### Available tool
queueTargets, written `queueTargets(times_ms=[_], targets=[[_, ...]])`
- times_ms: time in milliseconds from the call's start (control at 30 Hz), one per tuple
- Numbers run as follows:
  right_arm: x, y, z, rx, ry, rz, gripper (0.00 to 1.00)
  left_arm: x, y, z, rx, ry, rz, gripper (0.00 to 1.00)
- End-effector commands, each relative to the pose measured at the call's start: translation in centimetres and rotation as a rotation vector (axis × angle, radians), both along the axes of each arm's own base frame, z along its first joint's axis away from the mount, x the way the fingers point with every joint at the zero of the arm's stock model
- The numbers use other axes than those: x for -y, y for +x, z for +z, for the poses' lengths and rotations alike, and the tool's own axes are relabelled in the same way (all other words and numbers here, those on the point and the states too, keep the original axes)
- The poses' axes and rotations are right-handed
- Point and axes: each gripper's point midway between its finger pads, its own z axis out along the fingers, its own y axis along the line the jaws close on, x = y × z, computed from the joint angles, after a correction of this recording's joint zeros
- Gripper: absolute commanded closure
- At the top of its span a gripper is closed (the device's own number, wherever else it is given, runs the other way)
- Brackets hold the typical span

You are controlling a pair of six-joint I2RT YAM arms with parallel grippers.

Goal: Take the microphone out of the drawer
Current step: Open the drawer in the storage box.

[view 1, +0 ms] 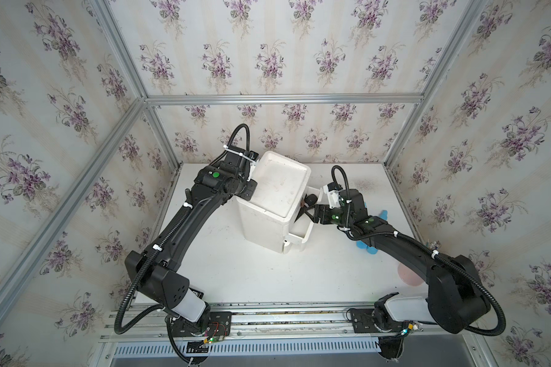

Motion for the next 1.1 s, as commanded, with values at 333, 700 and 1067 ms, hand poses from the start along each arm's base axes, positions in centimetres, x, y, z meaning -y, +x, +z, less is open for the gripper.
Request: queueTargets(times_ms=[333,700,1067], targets=[[6.0,-0.7,-3.5,-0.106,-0.431,-0.170,0.00,-1.8,-0.4,-0.2,0.009,0.094,0.015,0.85],[9.6,-1.6,-2.7,-0.092,-0.590,-0.243,0.00,-1.8,-0.5,-0.3,0.009,0.093,0.012,0.85],[12.4,-2.3,-1.3,-0.081,-0.670,-0.310,0.00,-1.9,-0.6,-0.2,0.016,0.096,0.014,0.85]])
